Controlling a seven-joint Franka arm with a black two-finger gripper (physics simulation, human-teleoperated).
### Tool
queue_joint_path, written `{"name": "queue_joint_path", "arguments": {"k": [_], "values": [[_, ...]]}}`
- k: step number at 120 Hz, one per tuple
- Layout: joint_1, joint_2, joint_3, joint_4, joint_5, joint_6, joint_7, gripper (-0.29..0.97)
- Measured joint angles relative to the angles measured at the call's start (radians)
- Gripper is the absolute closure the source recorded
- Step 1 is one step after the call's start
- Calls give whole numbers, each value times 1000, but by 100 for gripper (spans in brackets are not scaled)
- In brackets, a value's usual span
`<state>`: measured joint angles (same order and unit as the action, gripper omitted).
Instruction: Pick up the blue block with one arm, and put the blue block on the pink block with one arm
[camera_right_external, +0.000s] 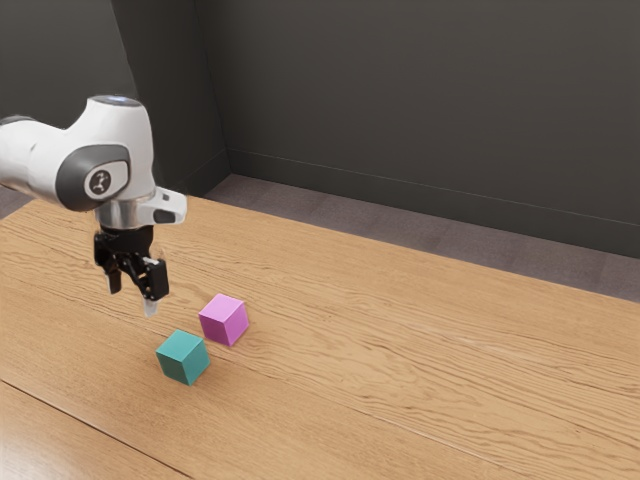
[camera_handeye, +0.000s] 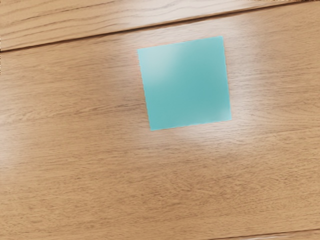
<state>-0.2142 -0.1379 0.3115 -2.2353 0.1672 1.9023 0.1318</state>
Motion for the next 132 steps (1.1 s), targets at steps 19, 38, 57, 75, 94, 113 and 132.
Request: {"name": "queue_joint_path", "arguments": {"k": [19, 38, 57, 75, 94, 113, 132], "values": [[-13, 97, 13, -28, 2, 80, -33, 0], [-11, 163, 24, -44, -2, 162, -48, 0], [-10, 196, 24, -36, -23, 218, -59, 0], [-28, 234, 24, -33, -60, 263, -67, 0], [-37, 265, 24, -32, -89, 298, -74, 0], [-36, 297, 24, -32, -111, 323, -80, 0], [-38, 332, 23, -34, -134, 349, -86, 0]]}}
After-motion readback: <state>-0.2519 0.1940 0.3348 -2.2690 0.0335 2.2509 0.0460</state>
